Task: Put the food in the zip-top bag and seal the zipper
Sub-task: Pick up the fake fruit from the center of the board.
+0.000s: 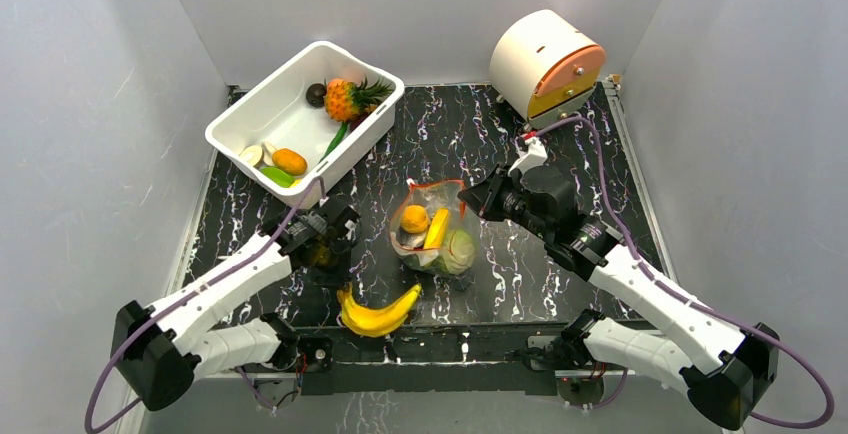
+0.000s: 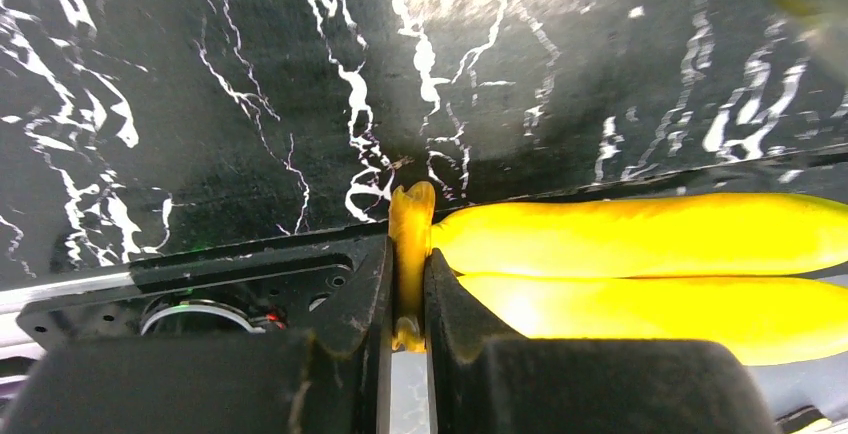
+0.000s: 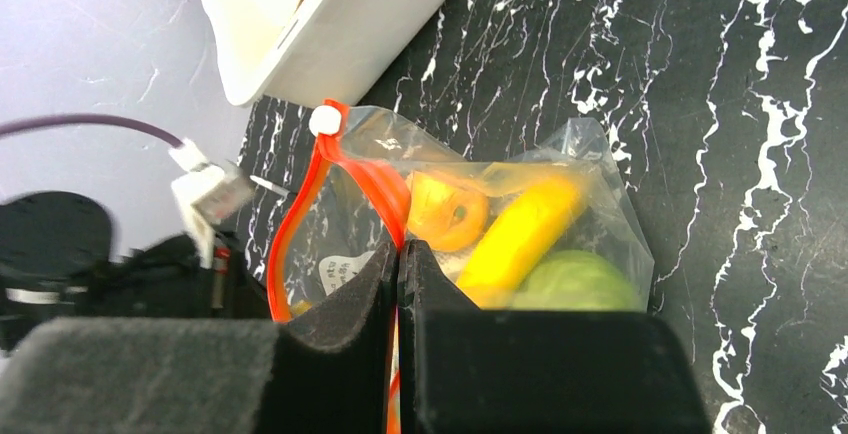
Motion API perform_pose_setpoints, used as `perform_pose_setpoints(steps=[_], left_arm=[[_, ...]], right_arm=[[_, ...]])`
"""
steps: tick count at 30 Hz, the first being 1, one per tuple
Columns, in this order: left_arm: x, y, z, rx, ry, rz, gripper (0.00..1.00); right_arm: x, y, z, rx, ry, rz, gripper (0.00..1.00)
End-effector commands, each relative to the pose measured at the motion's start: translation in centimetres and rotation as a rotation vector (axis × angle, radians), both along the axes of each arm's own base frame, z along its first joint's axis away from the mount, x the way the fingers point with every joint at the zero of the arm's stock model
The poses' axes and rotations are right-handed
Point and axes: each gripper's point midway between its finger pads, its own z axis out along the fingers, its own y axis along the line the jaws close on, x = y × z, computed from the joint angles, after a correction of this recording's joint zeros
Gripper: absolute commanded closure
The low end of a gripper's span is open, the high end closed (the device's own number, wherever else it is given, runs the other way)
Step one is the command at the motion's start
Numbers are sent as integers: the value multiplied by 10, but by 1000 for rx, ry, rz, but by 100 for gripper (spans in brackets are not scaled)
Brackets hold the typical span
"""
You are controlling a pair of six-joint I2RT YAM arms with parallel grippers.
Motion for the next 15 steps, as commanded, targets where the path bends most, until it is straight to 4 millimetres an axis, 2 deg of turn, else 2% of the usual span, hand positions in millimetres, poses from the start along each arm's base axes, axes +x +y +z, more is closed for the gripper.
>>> perform_pose_setpoints(steps=[1, 8, 11, 15], left_arm=[[20, 0, 48, -40, -162, -17, 100], [46, 0, 122, -117, -392, 18, 100], [56, -4, 152, -169, -486, 25, 100], [79, -18, 205, -282, -689, -9, 100]], right_arm=[[-3, -1, 3, 17, -19, 10, 100], [-13, 4, -7, 5, 17, 71, 100], [-15, 6, -3, 17, 25, 79, 100], [-16, 11, 9, 48, 12, 100, 100]])
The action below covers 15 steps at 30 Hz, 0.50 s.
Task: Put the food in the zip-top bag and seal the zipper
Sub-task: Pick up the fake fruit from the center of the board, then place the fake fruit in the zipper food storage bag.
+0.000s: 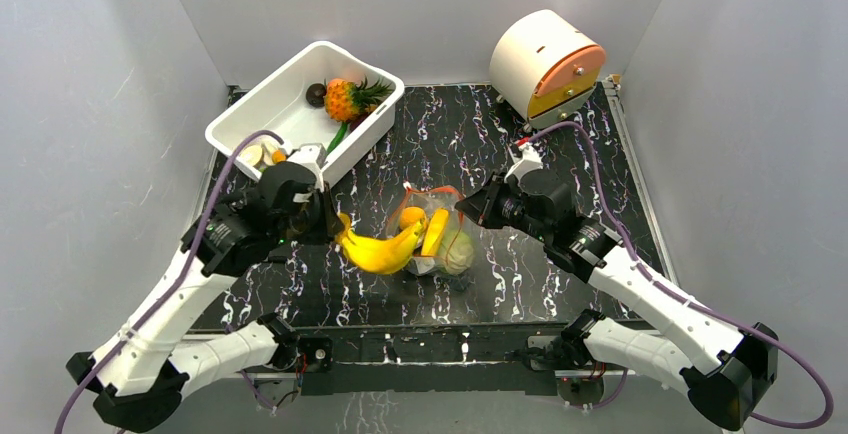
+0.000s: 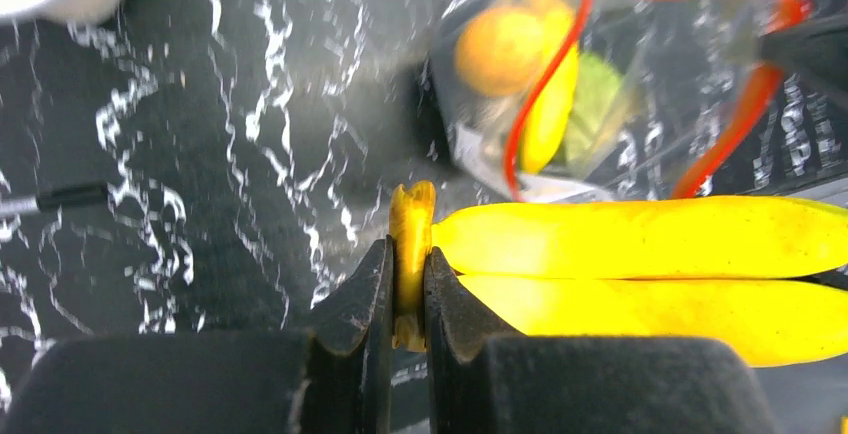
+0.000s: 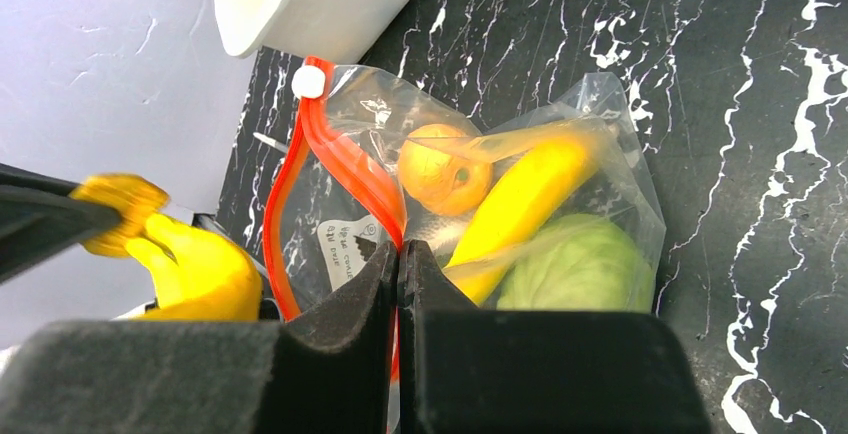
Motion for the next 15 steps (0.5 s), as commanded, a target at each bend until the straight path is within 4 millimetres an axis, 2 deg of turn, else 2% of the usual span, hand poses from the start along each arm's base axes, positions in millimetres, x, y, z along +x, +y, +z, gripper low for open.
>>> perform_pose_setpoints(steps=[1, 6, 9, 13, 15], left_arm=[[25, -9, 59, -77, -261, -58, 100], [47, -23, 100, 15, -609, -317, 100], [52, -35, 115, 46, -810, -451, 100], [52, -56, 134, -14, -960, -532, 100], [50, -67, 136, -32, -976, -596, 100]], right_arm=[[-2, 7, 30, 64, -47, 35, 100], [-2, 12, 40, 60, -67, 74, 100], [-3, 17, 45, 68, -65, 99, 100], [-5, 22, 54, 86, -59, 118, 100], [-5, 22, 59, 94, -60, 118, 100]])
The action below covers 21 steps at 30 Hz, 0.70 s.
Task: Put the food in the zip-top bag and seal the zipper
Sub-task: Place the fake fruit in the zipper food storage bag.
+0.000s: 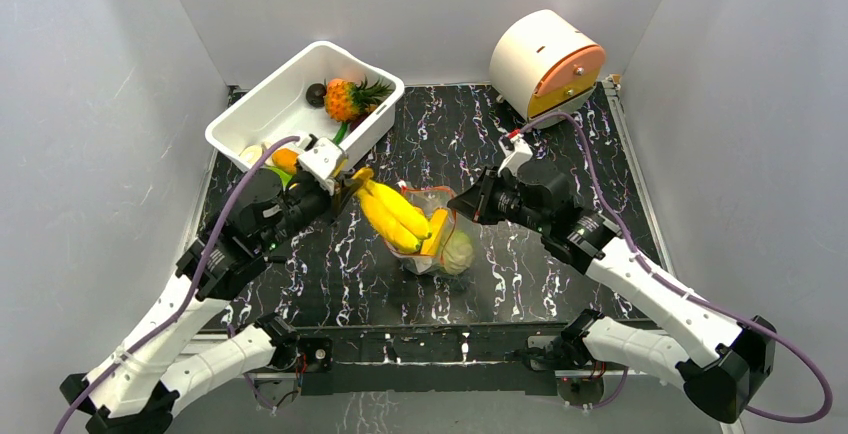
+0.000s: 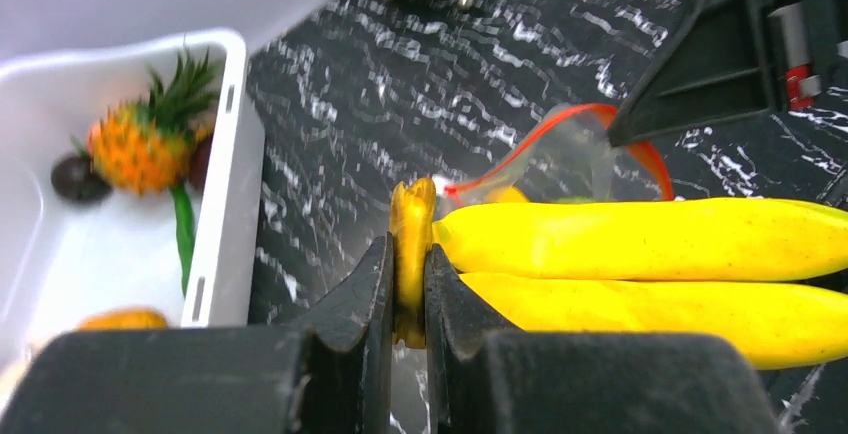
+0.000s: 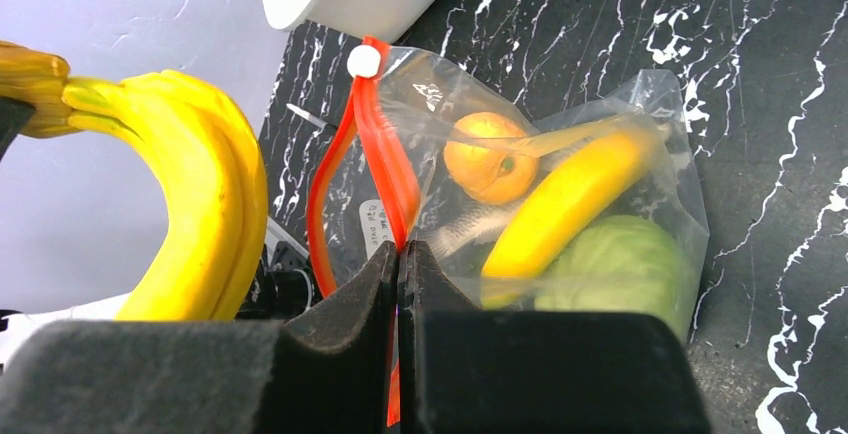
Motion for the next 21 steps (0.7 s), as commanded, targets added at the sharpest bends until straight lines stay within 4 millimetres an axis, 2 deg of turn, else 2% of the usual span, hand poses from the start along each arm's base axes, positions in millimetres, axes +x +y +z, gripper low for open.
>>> perform_pose_setpoints(steps=[1, 4, 9, 14, 21], left_arm=[[3, -34, 52, -46, -252, -192, 100], [8, -39, 51, -24, -284, -204, 100], [22, -33, 51, 59, -391, -170, 100], [31, -39, 50, 143, -473, -201, 100], [42, -43, 26, 243, -475, -214, 100]], right_arm=[[1, 7, 46, 84, -73, 25, 100], [-2, 10, 55, 102, -74, 46, 100], [-7, 14, 60, 123, -65, 76, 100], [-9, 18, 69, 159, -57, 92, 100], [-11, 23, 85, 210, -30, 101, 100]])
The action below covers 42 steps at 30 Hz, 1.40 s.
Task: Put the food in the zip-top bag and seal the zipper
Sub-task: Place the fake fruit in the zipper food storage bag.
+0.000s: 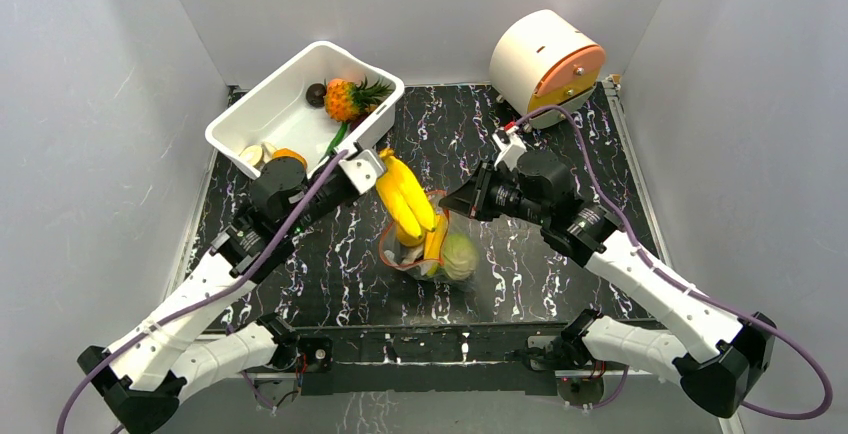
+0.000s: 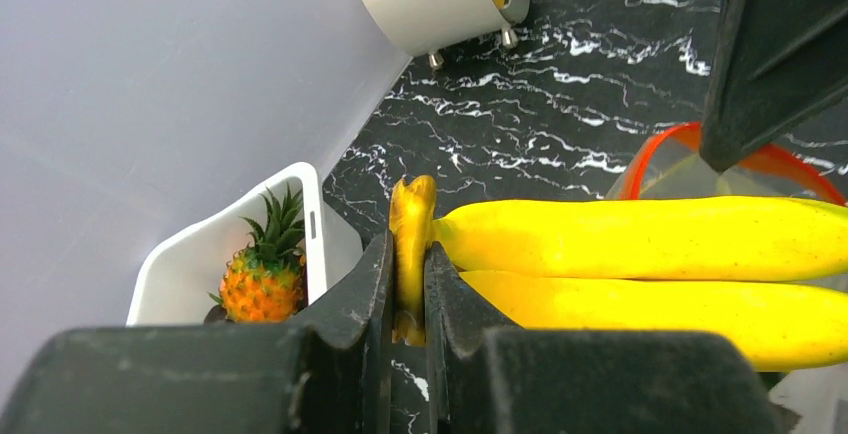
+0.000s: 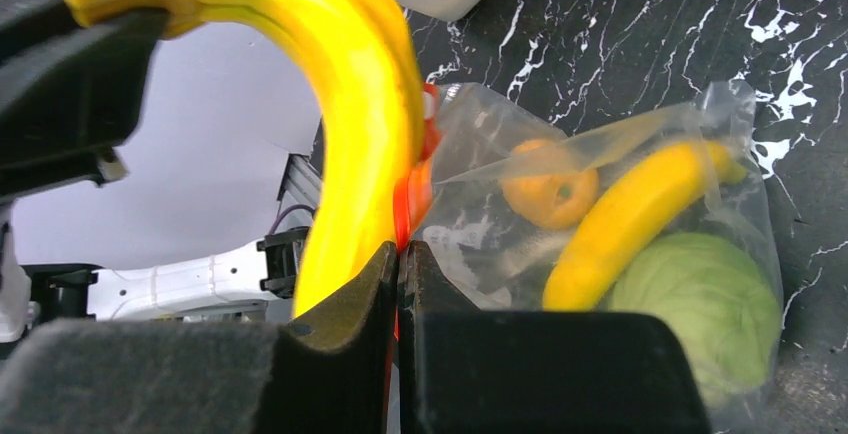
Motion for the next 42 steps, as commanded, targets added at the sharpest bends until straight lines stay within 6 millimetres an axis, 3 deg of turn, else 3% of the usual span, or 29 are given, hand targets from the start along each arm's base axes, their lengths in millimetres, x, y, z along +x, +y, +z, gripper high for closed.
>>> perform_pose_setpoints(steps=[1, 11, 26, 36, 42], left_arm=[[5, -1, 5, 42, -98, -12, 100], [9, -1, -11, 50, -113, 1, 100], [21, 5, 1, 39, -270, 60, 100], [26, 6, -19, 92, -300, 67, 100], [25, 6, -20, 86, -298, 66, 100]], right_arm=[[3, 6, 61, 133, -86, 5, 100], [15, 10, 65, 224, 1, -80, 100], [24, 20, 65, 316, 104, -123, 100], [35, 29, 84, 438, 135, -139, 100], [40, 33, 86, 459, 144, -139, 100]])
